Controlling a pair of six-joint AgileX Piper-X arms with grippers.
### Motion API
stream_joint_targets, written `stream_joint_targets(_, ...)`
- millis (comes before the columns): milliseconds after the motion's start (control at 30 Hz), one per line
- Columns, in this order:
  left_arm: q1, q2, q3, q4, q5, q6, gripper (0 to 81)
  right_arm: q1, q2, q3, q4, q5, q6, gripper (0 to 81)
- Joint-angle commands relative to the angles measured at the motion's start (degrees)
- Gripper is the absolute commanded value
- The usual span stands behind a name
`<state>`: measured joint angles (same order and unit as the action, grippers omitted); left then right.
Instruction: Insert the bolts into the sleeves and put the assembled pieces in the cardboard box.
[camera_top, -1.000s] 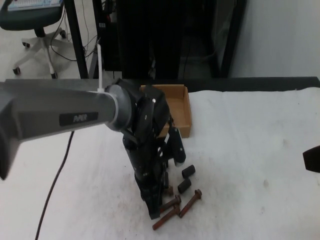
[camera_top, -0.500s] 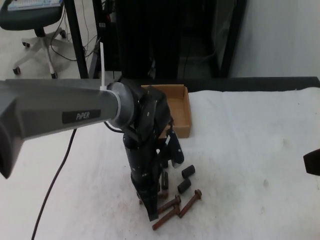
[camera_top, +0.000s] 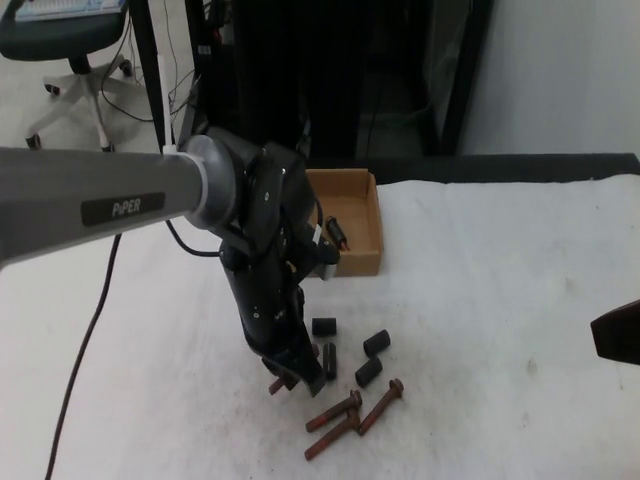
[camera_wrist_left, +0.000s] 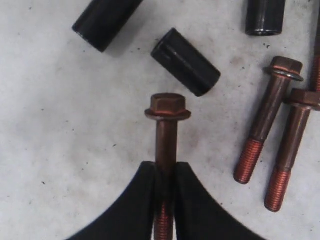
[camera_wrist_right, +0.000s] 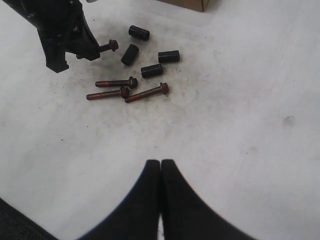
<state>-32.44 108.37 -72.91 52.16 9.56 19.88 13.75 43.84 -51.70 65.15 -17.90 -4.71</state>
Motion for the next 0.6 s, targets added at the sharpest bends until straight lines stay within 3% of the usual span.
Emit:
stream_joint_targets(0,0.41,-0.73,-0.06,-0.21,0.77,-0.87,0.1,0.16,-0.37,-0.02,0.21,-0.54,-0.02,0.3)
stream_joint_targets(267,0.41,-0.73,0.52,1.53,1.85,-0.76,17.3,0.16,-0.37,-0.02,0.21,-0.54,-0.02,0.3)
stream_joint_targets(567,0.41,-0.73,2.72,0.06,1.55,-0.61,21.3,0.16,-0.37,-0.02,0.21,-0.54,-0.02,0.3)
